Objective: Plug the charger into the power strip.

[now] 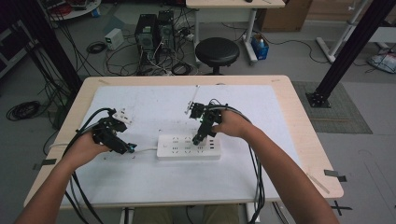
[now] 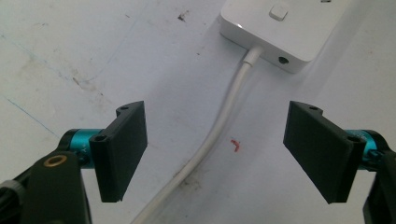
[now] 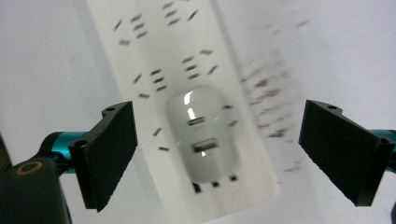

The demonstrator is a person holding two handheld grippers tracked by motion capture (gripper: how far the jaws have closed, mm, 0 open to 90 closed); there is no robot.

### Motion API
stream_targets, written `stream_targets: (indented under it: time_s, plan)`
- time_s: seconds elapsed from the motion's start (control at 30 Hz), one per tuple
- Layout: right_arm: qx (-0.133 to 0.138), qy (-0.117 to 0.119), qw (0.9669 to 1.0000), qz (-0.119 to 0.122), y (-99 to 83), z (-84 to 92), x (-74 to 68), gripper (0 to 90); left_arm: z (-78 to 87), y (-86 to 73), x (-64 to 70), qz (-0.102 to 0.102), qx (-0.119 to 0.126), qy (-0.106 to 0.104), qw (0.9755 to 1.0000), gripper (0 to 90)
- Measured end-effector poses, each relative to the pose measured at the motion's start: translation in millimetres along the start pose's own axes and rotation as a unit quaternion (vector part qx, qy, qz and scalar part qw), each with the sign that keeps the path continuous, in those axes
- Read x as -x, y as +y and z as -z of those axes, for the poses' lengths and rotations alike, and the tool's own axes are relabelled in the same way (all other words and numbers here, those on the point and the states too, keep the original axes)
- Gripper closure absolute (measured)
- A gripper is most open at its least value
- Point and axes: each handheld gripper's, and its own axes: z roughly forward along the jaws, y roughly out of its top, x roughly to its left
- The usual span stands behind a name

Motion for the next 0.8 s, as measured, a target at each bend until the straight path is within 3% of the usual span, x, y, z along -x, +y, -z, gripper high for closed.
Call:
stream_targets:
  time_s: [0.07,0.1,0.2,0.23,0.27,0.3,0.53,0.73,0.8]
  plan:
    - [0.007,-0.018,0.9998,-0.008,-0.2,8.3,0.9,11.1,0.3,0.6,0.7,-0.003,-0.002,-0.001,1.0000,21.7]
    - [0.010,-0.021,0.9997,-0.001,-0.5,12.5,1.6,11.1,0.3,0.6,0.7,-0.003,-0.002,-0.001,1.0000,21.7]
    - [0.000,-0.013,0.9999,-0.006,-2.0,22.3,1.6,11.0,0.9,1.8,2.3,-0.006,-0.001,-0.001,1.0000,21.7]
    - [0.007,-0.045,0.9988,-0.020,-3.4,30.4,1.8,9.6,1.0,2.3,3.0,-0.006,0.000,-0.002,1.0000,21.7]
    - [0.007,-0.045,0.9988,-0.020,-3.4,30.4,1.8,9.6,1.3,2.8,3.3,-0.008,-0.001,-0.003,1.0000,21.7]
    - [-0.001,-0.071,0.9966,-0.041,-4.8,35.8,1.5,0.9,1.5,3.7,4.3,-0.011,-0.001,-0.004,0.9999,21.7]
    - [0.010,-0.100,0.9935,-0.054,-15.6,54.4,-3.2,0.7,2.6,6.1,6.4,-0.016,0.002,-0.005,0.9999,21.7]
    - [-0.003,-0.141,0.9880,-0.062,-40.2,72.1,-11.7,0.8,5.4,8.6,7.4,-0.020,0.005,-0.003,0.9998,21.7]
    - [-0.001,-0.144,0.9868,-0.073,-52.5,78.0,-13.6,0.8,7.1,9.5,7.5,-0.018,0.009,0.000,0.9998,21.7]
